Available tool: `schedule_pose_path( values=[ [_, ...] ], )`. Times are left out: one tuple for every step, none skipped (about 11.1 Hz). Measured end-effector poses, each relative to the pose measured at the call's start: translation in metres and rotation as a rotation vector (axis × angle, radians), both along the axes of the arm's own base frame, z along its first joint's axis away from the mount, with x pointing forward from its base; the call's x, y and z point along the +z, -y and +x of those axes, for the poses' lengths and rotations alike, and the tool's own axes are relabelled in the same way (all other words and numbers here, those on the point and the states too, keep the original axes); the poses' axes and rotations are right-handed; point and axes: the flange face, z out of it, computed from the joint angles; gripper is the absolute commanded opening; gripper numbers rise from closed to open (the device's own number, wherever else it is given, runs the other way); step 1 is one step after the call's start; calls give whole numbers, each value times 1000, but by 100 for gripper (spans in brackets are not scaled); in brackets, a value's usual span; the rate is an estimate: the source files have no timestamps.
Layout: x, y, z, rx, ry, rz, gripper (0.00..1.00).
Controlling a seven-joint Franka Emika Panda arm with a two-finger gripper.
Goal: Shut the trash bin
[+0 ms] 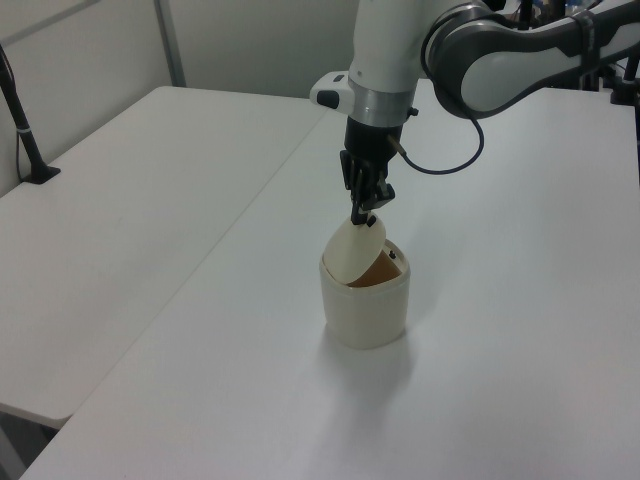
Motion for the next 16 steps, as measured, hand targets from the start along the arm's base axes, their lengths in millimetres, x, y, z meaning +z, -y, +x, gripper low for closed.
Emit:
schedule_pose_path(
  values=[
    [-7, 3, 0, 4, -16, -12, 0],
    [-19, 6, -1, 4, -36, -24, 0],
    [-33, 8, -1, 2, -59, -37, 0],
    [-43, 9, -1, 1, -74, -45, 0],
    [-50, 9, 0, 2, -84, -51, 0],
    [-54, 9, 0, 3, -90, -54, 0],
    [-58, 9, 0, 3, -92, -56, 0],
    [-62, 8, 1, 4, -87, -53, 0],
    [-62, 8, 2, 5, -81, -50, 0],
    [-62, 8, 2, 5, -78, -49, 0],
    [-63, 8, 2, 5, -78, -49, 0],
    [-63, 8, 2, 5, -78, -49, 0],
    [-62, 8, 2, 5, -77, -48, 0],
    [-59, 8, 2, 3, -69, -43, 0],
    [-52, 8, 3, 0, -51, -32, 0],
    [-37, 12, 0, -14, -39, -23, 1]
  ],
)
